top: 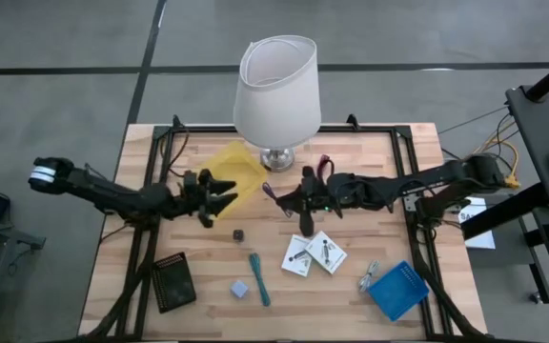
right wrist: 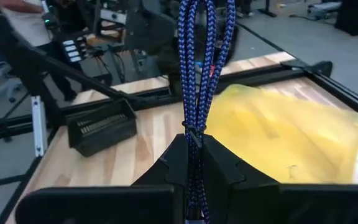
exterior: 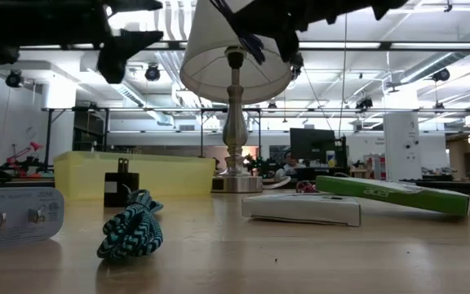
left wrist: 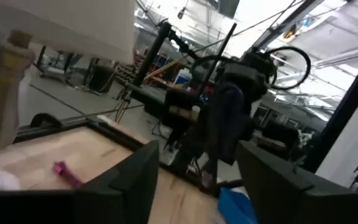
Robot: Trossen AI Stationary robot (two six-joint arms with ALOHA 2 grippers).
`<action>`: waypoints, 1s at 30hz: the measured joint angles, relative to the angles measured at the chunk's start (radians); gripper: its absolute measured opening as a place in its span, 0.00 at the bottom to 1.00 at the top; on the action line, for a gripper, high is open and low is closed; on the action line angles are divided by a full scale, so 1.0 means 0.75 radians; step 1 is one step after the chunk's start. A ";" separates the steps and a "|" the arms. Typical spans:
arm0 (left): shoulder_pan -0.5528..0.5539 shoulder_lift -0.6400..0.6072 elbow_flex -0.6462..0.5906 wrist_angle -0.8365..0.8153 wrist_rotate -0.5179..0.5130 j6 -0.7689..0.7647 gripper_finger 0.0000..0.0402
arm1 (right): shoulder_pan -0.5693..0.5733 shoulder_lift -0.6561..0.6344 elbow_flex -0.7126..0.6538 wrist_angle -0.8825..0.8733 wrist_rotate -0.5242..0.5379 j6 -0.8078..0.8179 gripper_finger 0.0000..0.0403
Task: Pick and place items into bin
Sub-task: Put the blue USB cable into the yellow bin
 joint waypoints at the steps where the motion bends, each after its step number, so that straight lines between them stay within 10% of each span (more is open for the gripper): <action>1: 0.003 0.033 0.018 -0.002 0.001 0.000 0.55 | 0.001 0.015 0.022 0.001 -0.008 -0.010 0.04; 11: 0.008 0.304 0.225 -0.011 0.238 0.002 0.67 | -0.001 0.106 0.154 -0.020 -0.055 -0.044 0.04; 30: 0.017 0.383 0.365 -0.010 0.240 0.013 0.62 | 0.000 0.135 0.194 -0.098 -0.110 -0.034 0.04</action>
